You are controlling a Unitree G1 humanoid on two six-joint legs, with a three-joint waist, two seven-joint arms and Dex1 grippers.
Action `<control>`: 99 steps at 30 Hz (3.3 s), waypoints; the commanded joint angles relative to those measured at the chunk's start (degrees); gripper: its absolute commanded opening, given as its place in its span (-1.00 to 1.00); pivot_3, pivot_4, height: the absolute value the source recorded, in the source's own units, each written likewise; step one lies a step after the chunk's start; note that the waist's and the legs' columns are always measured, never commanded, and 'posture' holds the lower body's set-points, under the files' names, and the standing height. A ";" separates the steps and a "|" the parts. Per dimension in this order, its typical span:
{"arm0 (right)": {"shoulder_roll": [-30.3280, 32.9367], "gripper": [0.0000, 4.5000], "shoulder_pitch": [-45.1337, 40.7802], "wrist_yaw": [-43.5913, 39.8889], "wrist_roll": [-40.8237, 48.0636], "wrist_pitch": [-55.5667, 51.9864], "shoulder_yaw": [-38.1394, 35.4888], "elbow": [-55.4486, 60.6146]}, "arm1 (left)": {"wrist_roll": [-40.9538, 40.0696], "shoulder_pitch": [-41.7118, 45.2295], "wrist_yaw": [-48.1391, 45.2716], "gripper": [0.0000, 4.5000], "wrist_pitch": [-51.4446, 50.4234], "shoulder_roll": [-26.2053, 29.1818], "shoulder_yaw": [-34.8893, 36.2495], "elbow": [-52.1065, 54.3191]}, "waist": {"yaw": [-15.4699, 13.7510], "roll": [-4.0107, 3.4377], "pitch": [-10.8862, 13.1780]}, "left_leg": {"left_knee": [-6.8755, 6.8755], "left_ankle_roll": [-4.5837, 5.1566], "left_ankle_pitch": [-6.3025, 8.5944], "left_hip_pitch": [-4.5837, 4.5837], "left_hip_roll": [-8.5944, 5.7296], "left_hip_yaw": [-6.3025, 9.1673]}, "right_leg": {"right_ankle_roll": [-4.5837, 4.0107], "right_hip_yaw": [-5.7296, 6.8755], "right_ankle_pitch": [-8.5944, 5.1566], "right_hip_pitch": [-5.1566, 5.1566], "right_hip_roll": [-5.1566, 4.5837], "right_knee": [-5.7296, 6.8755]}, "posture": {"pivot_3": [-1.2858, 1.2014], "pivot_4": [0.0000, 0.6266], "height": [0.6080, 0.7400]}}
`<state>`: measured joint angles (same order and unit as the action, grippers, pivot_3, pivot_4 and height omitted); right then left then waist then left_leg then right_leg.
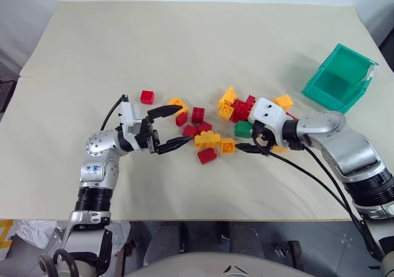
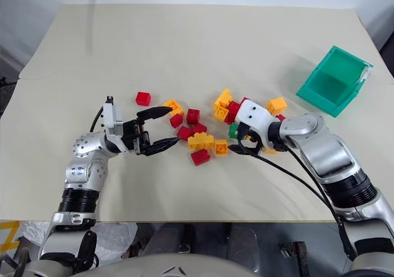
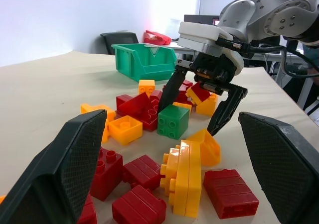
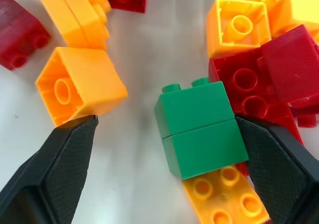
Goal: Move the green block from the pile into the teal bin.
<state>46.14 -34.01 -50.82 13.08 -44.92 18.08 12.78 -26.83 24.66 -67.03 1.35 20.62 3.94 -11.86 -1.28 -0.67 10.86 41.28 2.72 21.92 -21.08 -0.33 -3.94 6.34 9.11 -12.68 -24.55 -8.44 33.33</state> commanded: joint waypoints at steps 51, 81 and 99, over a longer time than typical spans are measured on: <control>5.37 0.99 9.48 -0.73 9.72 -7.39 -7.67 18.16 | -0.94 3.76 0.23 1.00 0.50 -3.12 -1.04 -0.55 | -0.09 0.01 0.01 | 0.04 -0.01 0.00 0.00 0.00 0.05 | 0.01 0.00 0.01 0.02 0.00 0.00 | 0.03 -0.52 1.00; 2.31 0.09 5.35 -4.94 4.57 -3.56 -2.30 11.88 | -1.29 2.29 0.49 1.00 0.70 -1.85 -0.71 0.69 | -0.01 0.02 -0.01 | 0.04 -0.02 0.00 0.02 0.01 0.04 | 0.01 0.01 0.01 0.04 0.00 0.00 | 0.03 -0.52 1.00; 6.49 0.09 1.25 20.61 -6.43 8.71 -28.41 -15.68 | 9.09 16.77 10.76 1.00 -2.24 -9.35 -9.14 -6.73 | -0.10 0.00 0.00 | 0.05 0.06 -0.05 -0.03 -0.09 -0.11 | 0.11 -0.06 0.10 0.03 -0.04 0.00 | 0.03 -0.52 1.00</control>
<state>52.85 -30.49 -33.78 10.13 -41.82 -10.56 2.79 -20.14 39.54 -59.82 -1.17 12.32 -4.25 -17.07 -1.39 -0.67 10.85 41.31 2.79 21.87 -21.08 -0.42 -4.09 6.46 9.02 -12.58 -24.52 -8.47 33.33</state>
